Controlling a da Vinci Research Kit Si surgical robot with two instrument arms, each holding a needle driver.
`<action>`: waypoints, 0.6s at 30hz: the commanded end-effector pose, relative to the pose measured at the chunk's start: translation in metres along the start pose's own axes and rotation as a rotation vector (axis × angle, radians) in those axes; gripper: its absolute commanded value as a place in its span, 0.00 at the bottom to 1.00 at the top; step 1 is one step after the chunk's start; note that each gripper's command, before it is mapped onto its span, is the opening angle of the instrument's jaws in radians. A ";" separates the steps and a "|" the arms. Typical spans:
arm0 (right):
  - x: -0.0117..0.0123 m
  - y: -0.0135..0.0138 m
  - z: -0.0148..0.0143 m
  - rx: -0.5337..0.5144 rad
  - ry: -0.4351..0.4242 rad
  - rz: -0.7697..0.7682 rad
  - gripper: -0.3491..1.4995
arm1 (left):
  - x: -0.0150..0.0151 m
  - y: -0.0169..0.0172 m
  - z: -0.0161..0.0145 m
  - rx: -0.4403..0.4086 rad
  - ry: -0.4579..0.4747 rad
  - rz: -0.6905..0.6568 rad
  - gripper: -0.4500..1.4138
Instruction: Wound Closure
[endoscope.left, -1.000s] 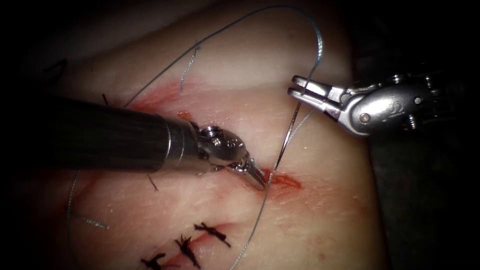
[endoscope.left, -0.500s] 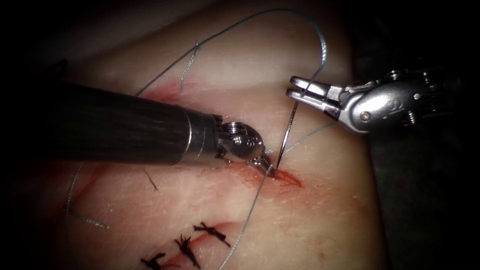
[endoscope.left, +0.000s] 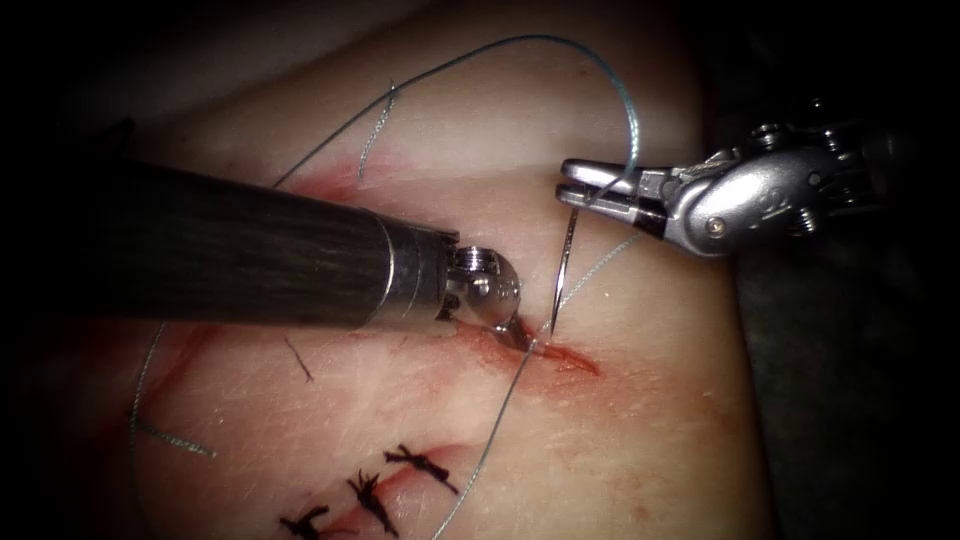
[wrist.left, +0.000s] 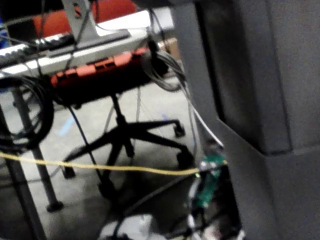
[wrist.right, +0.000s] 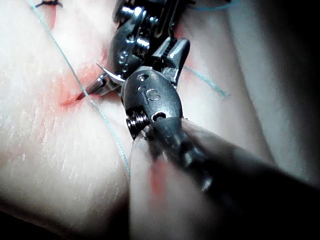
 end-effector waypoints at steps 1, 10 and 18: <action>-0.0003 -0.0008 0.0010 0.015 -0.015 -0.028 0.00 | 0.0002 -0.0003 0.0006 -0.024 0.021 -0.021 0.00; -0.0017 -0.0014 0.0009 0.008 -0.051 -0.111 0.00 | -0.0001 -0.0006 0.0006 -0.224 0.119 -0.169 0.00; -0.0019 -0.0014 0.0016 0.011 -0.034 -0.129 0.00 | -0.0010 -0.0007 0.0013 -0.471 0.251 -0.370 0.00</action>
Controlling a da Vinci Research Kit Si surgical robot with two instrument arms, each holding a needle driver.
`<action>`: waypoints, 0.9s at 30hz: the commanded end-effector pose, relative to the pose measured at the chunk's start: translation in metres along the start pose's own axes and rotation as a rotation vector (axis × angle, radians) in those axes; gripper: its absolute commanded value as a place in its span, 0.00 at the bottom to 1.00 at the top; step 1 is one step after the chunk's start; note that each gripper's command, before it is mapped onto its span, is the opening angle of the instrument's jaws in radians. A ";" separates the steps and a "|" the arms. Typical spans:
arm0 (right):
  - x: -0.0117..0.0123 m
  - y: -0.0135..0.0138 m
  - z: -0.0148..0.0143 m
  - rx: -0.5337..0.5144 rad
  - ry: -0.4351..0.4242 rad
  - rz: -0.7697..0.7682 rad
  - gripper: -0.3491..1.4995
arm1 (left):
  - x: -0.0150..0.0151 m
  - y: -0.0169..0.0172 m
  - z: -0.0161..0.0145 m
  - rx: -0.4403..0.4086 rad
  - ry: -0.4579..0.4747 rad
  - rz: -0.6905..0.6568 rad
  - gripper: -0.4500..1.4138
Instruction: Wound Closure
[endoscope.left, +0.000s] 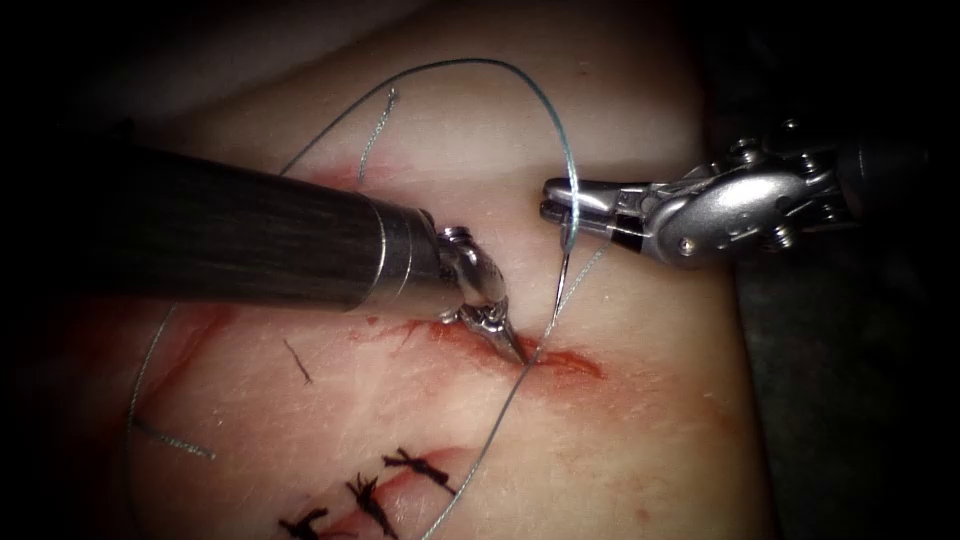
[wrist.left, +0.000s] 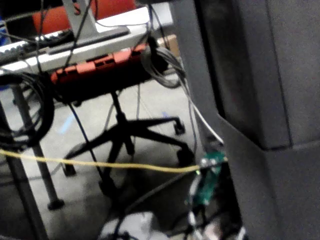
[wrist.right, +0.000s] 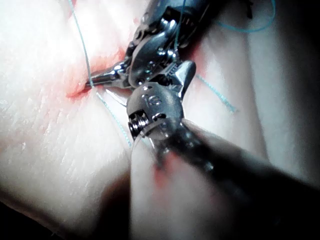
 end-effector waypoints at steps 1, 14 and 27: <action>-0.0002 -0.0001 0.0011 0.001 0.006 -0.001 0.00 | 0.0003 -0.0007 0.0004 0.000 -0.002 0.002 0.00; 0.0002 0.0000 0.0017 0.036 0.086 -0.001 0.00 | 0.0006 -0.0053 -0.0020 -0.046 -0.196 -0.201 0.00; 0.0003 -0.0003 0.0023 0.026 0.081 -0.071 0.00 | -0.0002 -0.0041 -0.0008 -0.357 -0.152 -0.412 0.00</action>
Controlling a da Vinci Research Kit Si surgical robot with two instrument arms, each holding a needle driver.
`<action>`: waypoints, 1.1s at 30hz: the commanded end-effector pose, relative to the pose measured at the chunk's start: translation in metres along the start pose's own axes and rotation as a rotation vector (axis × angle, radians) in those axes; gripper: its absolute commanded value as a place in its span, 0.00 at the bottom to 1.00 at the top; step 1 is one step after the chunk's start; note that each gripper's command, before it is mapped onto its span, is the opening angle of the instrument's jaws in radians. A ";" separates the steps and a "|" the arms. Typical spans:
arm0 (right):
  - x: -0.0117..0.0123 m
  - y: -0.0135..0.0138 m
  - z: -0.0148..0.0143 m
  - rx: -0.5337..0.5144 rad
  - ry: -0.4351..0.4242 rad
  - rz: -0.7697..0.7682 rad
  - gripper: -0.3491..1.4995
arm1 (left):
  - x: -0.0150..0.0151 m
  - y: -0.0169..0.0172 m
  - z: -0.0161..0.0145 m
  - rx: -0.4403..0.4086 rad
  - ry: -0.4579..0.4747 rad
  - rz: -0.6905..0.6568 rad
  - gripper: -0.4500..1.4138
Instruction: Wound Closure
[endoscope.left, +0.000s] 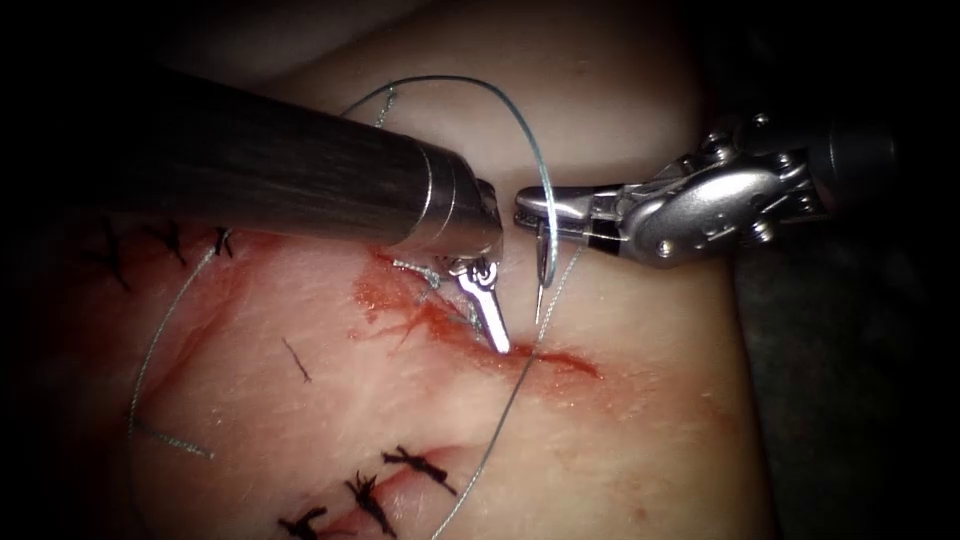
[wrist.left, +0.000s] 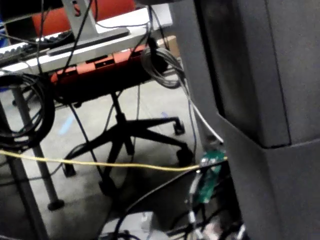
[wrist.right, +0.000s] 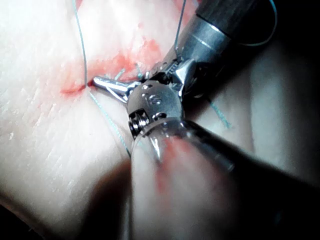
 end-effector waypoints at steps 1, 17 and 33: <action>-0.0003 -0.0001 0.0008 -0.002 0.000 -0.001 0.00 | 0.0005 -0.0004 0.0004 -0.014 -0.001 0.002 0.00; -0.0008 -0.0013 0.0009 0.000 -0.005 0.033 0.00 | 0.0024 -0.0006 -0.0002 0.035 0.022 0.011 0.00; -0.0011 -0.0009 0.0004 0.008 0.010 0.084 0.00 | 0.0031 -0.0002 0.0022 0.168 -0.009 0.150 0.00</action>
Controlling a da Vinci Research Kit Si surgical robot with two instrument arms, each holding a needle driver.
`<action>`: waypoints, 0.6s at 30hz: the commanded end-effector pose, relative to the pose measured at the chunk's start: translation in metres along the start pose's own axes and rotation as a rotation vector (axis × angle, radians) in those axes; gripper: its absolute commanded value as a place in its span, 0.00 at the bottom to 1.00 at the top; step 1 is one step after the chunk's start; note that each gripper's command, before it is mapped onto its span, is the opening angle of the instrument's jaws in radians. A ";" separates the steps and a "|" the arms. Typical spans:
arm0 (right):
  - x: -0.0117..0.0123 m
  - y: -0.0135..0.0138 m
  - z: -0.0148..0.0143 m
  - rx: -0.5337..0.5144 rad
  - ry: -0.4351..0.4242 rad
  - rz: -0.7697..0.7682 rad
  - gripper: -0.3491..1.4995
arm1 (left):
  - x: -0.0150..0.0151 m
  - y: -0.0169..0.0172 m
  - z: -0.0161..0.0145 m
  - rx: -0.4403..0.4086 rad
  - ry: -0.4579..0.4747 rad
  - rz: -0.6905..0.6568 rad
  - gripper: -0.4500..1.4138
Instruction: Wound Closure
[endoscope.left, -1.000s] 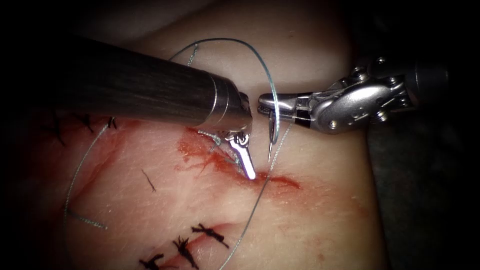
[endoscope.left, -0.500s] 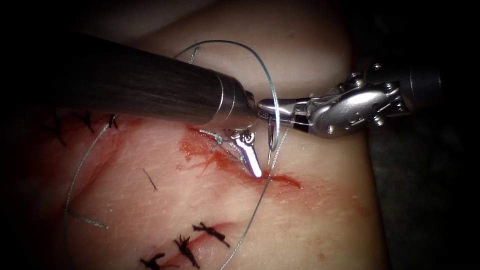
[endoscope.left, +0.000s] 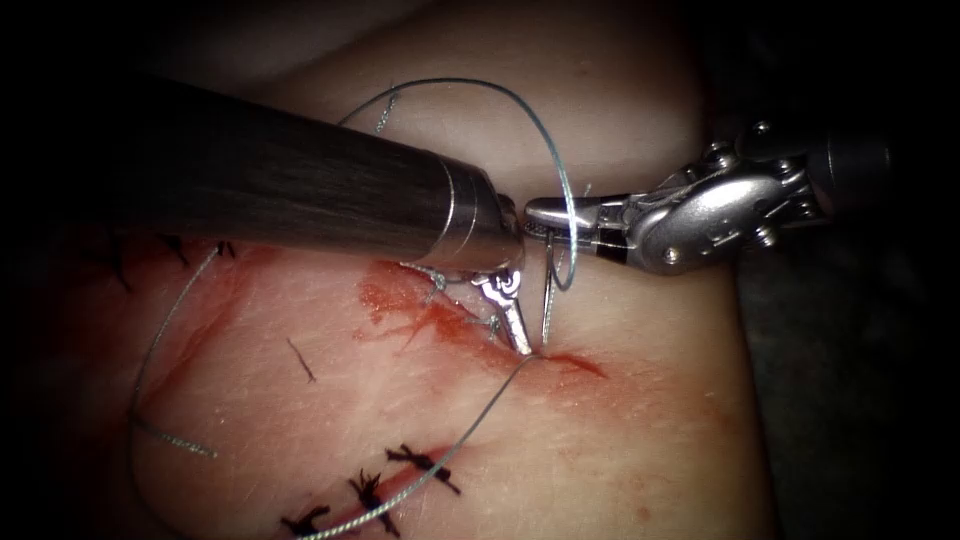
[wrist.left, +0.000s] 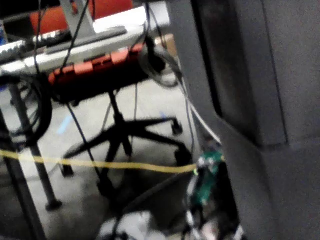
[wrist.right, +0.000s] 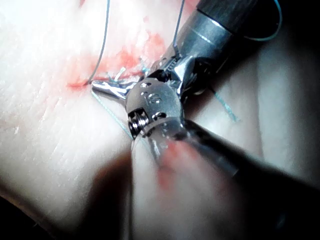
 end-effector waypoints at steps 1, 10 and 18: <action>-0.0003 -0.0002 0.0009 0.002 0.004 0.000 0.00 | 0.0004 -0.0003 0.0008 -0.016 -0.004 0.002 0.00; -0.0009 -0.0014 0.0007 0.026 0.027 0.070 0.00 | 0.0002 0.0002 0.0013 -0.124 -0.018 0.024 0.00; -0.0020 -0.0019 0.0016 0.015 0.011 0.061 0.00 | -0.0001 0.0005 0.0012 -0.235 0.013 0.009 0.00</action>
